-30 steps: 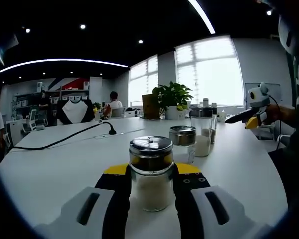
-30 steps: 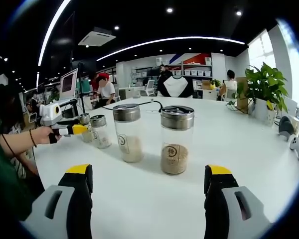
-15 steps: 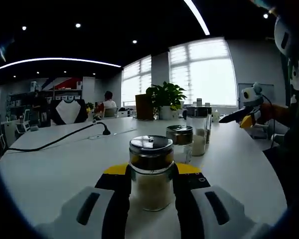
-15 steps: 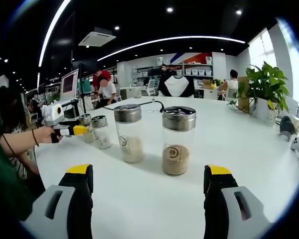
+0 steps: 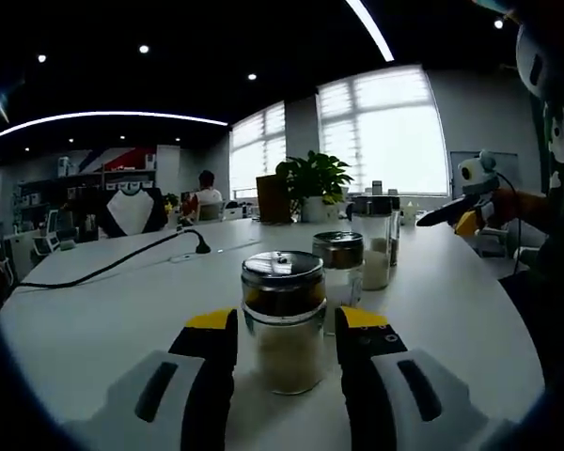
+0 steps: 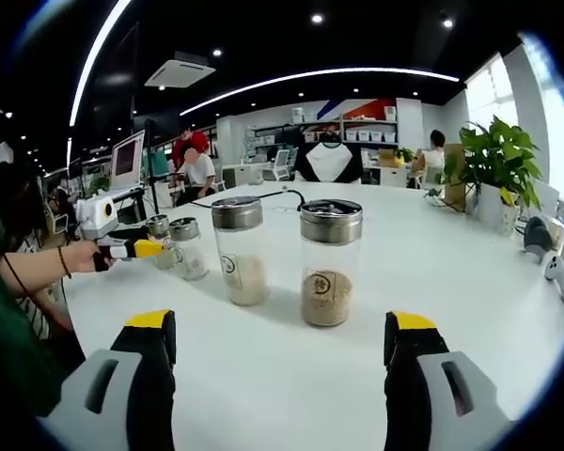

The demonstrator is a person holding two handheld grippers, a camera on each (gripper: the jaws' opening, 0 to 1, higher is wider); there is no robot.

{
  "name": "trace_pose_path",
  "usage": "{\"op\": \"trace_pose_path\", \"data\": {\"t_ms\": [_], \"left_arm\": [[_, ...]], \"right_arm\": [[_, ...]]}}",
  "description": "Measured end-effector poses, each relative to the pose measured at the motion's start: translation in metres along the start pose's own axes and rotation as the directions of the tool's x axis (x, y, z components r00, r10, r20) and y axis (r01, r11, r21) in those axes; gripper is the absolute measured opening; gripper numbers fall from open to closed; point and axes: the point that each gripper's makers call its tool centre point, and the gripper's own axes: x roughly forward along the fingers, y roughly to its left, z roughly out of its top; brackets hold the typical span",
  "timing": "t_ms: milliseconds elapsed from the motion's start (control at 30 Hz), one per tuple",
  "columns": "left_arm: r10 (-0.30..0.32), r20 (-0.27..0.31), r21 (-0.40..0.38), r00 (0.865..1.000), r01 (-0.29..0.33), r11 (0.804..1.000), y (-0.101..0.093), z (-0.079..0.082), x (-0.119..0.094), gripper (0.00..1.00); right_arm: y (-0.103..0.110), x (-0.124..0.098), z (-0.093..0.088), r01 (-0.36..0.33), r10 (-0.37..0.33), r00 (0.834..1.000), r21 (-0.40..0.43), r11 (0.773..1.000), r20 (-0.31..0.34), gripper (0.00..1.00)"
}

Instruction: Rotate the seasoning bottle until the label or dispensing opening points toward the visible target arrow and the bottle remains upright within the marked orientation range

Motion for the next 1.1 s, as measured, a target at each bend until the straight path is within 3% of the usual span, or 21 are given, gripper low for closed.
{"op": "trace_pose_path", "data": {"t_ms": [100,200,433,633,767,800,867,1000,1067,1100], "left_arm": [[0.061,0.039,0.007,0.997,-0.062,0.998,0.005,0.008,-0.007,0.55],[0.101,0.027,-0.002,0.994,-0.101,0.995,0.003,0.009,-0.011,0.63],[0.187,0.039,-0.054,0.982,-0.185,0.981,-0.003,0.011,-0.022,0.64],[0.294,0.036,-0.042,0.955,-0.292,0.955,-0.003,0.019,-0.025,0.64],[0.369,0.048,-0.065,0.928,-0.365,0.929,0.001,0.026,-0.025,0.65],[0.366,0.030,-0.035,0.930,-0.365,0.930,-0.002,0.025,-0.023,0.65],[0.416,-0.002,0.030,0.909,-0.416,0.909,0.002,0.020,-0.024,0.64],[0.441,0.024,-0.080,0.897,-0.438,0.895,0.003,0.019,-0.022,0.63],[0.481,-0.001,-0.053,0.877,-0.480,0.876,0.008,0.013,-0.023,0.63],[0.484,-0.005,-0.054,0.875,-0.483,0.874,0.008,0.011,-0.022,0.63]], "right_arm": [[-0.001,0.000,-0.001,0.004,-0.004,1.000,0.004,1.000,-0.002,0.94],[0.001,-0.001,0.000,0.000,0.000,1.000,0.007,1.000,0.005,0.94],[0.000,-0.001,0.000,0.005,-0.006,1.000,0.018,1.000,0.006,0.93],[0.001,-0.002,-0.002,0.002,-0.002,1.000,0.019,1.000,0.000,0.93],[0.002,-0.002,-0.003,-0.001,0.001,1.000,0.021,1.000,-0.004,0.93],[0.002,-0.001,-0.004,-0.002,0.003,1.000,0.020,1.000,-0.007,0.93],[0.003,-0.001,-0.004,-0.002,0.002,1.000,0.018,1.000,-0.008,0.93],[0.002,-0.001,-0.004,0.000,0.000,1.000,0.025,1.000,-0.009,0.93],[0.001,-0.001,-0.005,0.004,-0.004,1.000,0.025,1.000,-0.013,0.93],[0.000,-0.001,-0.005,0.004,-0.003,1.000,0.024,1.000,-0.014,0.93]]}}
